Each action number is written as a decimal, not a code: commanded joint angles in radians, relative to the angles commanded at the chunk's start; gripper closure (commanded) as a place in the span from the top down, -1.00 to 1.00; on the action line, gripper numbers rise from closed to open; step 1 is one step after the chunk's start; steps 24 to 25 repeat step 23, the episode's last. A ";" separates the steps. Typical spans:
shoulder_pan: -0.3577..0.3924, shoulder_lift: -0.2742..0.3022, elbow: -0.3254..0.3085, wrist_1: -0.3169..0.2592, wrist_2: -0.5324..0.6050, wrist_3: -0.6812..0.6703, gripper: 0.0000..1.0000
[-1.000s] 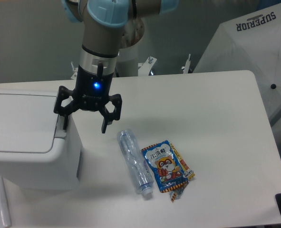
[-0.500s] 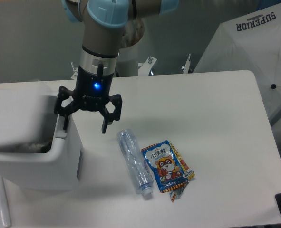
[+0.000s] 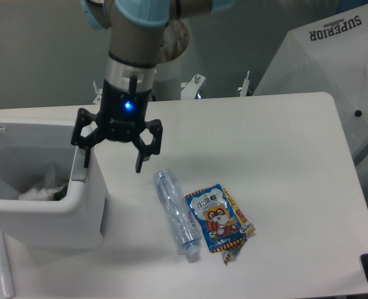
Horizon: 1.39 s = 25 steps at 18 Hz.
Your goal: Open the trash can
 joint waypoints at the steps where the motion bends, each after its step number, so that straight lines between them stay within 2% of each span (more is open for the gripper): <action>1: 0.015 0.002 0.014 0.000 0.005 0.006 1.00; 4: 0.037 -0.006 0.032 0.002 0.163 0.035 1.00; 6: 0.040 -0.012 0.026 -0.014 0.279 0.140 1.00; 10: 0.078 -0.026 -0.018 -0.031 0.394 0.371 1.00; 12: 0.107 -0.029 -0.020 -0.040 0.416 0.449 1.00; 16: 0.154 -0.025 -0.032 -0.097 0.416 0.543 1.00; 25: 0.178 -0.020 -0.050 -0.097 0.416 0.560 1.00</action>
